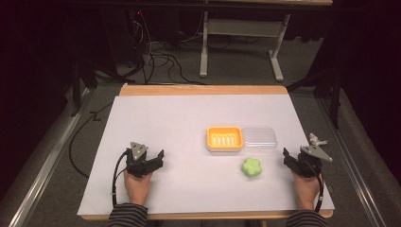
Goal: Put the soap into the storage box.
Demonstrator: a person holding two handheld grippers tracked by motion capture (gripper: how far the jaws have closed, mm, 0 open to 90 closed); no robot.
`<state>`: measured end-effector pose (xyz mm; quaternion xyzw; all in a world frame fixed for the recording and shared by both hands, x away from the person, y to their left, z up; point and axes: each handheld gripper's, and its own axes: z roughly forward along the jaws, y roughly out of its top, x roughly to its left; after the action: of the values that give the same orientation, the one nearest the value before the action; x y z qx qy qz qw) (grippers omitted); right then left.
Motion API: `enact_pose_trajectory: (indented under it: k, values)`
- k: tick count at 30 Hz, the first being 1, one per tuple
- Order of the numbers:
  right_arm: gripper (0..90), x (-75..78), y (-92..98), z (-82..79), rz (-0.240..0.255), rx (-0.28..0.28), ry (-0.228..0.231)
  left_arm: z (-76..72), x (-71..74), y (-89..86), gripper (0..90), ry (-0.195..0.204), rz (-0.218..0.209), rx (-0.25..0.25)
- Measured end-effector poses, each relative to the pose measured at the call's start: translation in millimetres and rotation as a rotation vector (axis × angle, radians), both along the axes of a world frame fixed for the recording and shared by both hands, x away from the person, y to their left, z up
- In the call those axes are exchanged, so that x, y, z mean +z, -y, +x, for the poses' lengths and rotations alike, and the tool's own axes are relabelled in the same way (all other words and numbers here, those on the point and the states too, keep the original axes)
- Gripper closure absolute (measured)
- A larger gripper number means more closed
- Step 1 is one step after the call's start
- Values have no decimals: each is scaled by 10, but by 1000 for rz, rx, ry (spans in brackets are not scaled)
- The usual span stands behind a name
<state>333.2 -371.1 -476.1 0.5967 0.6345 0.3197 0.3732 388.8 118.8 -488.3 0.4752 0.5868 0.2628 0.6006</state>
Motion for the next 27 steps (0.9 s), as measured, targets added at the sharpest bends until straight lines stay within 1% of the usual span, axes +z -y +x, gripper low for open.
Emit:
enact_pose_trajectory:
  k: [4,8,9,12,14,19,20,21,24,25,27]
  values:
    - [348,1,6,-3,2,-9,3,1,-1,0,215,-3,1,-3]
    - [348,3,32,-10,21,-20,13,-1,-2,1,214,1,4,-2]
    - [348,3,32,-10,21,-20,13,-1,-2,1,214,1,4,-2]
    - [348,5,48,-8,42,-36,10,-6,-1,2,213,3,3,-8]
    - [349,4,46,-10,41,-38,11,-9,0,7,212,7,0,-9]
    - [363,4,38,-14,32,-39,14,-25,0,18,207,17,13,-16]
    - [361,4,28,-11,18,-34,14,-33,-3,26,207,25,23,-19]
    - [361,4,23,-12,15,-35,13,-37,0,31,207,28,18,-21]
    - [360,2,13,-8,1,-35,13,-42,-1,27,204,30,22,-27]
    - [354,3,-4,-2,-5,-43,4,-46,1,23,204,28,23,-31]
    - [343,2,-14,16,-22,-38,-9,-48,-1,28,205,32,24,-34]
